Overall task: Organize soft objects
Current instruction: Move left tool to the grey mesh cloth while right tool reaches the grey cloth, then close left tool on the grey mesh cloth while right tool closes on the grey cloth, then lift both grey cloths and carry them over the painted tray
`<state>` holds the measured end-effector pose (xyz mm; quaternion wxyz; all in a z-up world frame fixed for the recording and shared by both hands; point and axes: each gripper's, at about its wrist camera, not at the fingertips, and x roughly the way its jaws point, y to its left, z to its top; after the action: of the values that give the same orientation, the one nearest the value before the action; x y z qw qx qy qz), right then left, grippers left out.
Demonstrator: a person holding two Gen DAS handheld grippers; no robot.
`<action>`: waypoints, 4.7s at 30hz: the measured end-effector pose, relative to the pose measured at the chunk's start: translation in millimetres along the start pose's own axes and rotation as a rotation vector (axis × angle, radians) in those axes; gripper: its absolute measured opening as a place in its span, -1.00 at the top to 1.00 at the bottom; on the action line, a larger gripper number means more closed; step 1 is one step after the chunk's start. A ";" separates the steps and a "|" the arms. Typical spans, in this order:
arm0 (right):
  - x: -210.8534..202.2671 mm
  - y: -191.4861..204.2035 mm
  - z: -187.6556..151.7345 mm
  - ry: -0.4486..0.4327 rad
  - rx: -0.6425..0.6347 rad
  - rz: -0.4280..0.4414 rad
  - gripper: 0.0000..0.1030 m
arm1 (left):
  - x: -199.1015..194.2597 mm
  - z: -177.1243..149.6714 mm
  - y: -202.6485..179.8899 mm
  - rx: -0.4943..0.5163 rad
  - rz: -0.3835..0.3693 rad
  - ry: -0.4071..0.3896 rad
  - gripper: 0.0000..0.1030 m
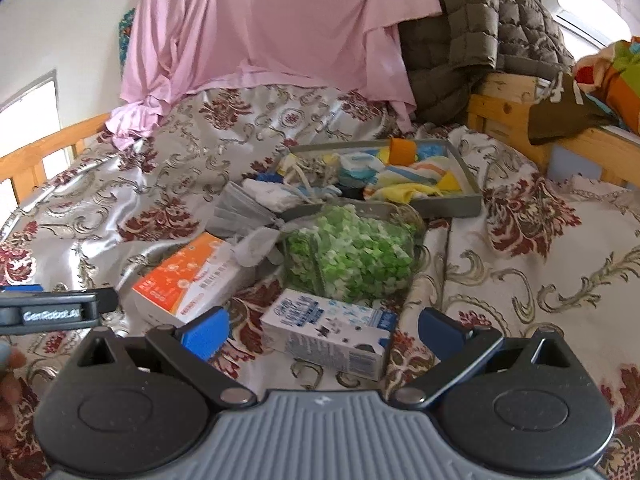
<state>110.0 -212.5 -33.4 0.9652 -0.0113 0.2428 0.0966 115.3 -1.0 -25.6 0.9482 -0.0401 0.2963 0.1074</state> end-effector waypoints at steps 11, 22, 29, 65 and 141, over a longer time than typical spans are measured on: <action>27.2 19.8 24.0 -0.071 -0.271 0.073 -0.99 | 29.1 39.4 17.4 -0.026 -0.068 -0.007 -0.98; 106.2 16.2 67.4 -0.015 -0.430 0.150 -0.99 | 93.1 86.2 21.2 0.037 -0.113 0.022 -0.98; 145.3 35.3 82.1 0.015 -0.614 0.230 -0.98 | 140.7 107.9 14.8 0.078 -0.222 0.026 -0.98; 186.8 52.7 74.7 0.210 -0.795 0.291 -0.70 | 252.9 127.4 -42.3 0.152 -0.537 0.246 0.66; 237.8 -82.0 202.8 -0.002 -0.181 0.052 0.73 | 230.5 207.2 -78.4 -0.398 -0.588 -0.041 0.90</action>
<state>425.6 -236.0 31.4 0.9576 -0.0921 0.2324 0.1433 432.5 -7.0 13.9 0.9179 -0.3053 0.2264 -0.1138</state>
